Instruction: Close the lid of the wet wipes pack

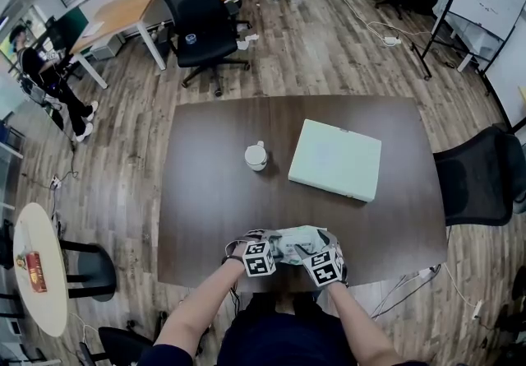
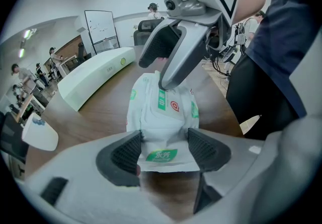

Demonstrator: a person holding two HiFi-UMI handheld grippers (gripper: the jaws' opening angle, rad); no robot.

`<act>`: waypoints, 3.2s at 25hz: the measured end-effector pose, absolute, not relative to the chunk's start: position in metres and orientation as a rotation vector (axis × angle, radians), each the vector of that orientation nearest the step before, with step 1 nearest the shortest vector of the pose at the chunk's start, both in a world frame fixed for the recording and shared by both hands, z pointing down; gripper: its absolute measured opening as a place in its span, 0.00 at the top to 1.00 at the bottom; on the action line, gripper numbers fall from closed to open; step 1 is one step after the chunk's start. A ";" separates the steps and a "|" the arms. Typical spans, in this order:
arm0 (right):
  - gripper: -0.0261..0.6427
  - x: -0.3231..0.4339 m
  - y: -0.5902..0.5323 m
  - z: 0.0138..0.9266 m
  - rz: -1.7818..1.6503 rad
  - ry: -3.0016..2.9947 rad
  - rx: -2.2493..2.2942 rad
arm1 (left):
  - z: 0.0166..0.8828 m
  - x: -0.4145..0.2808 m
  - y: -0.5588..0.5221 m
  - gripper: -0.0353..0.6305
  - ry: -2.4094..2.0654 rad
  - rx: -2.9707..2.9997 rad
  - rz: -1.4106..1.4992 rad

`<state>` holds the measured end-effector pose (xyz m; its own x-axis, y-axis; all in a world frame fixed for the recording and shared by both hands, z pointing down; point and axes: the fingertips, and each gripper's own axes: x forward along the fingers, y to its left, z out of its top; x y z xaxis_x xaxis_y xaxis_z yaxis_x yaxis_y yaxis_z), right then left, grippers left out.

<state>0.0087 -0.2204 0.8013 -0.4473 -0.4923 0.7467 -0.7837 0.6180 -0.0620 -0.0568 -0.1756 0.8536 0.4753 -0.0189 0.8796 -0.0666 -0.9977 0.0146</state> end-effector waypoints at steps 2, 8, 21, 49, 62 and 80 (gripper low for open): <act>0.43 0.008 -0.222 0.807 0.546 -2.114 0.995 | 0.854 -0.057 -0.176 0.51 -0.076 2.658 1.584; 0.45 0.007 -0.225 0.815 0.561 -2.082 0.980 | 0.854 -0.056 -0.177 0.51 -0.079 2.654 1.584; 0.48 0.001 -0.226 0.835 0.658 -1.989 0.897 | 0.857 -0.059 -0.178 0.51 -0.084 2.653 1.587; 0.49 -0.001 -0.225 0.833 0.706 -2.038 0.888 | 0.861 -0.060 -0.179 0.51 -0.159 2.622 1.636; 0.42 0.028 -0.196 0.779 0.670 -2.197 0.959 | 0.844 -0.068 -0.180 0.46 -0.472 2.620 1.441; 0.45 0.073 -0.165 0.731 0.669 -2.265 1.092 | 0.714 -0.097 -0.165 0.43 -1.044 2.480 0.695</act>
<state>0.0730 -0.1653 0.7310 -0.5304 -0.5466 0.6481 -0.8110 0.5498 -0.2000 -0.0967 -0.1653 0.7144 0.6060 -0.5600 0.5650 -0.7374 -0.6619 0.1348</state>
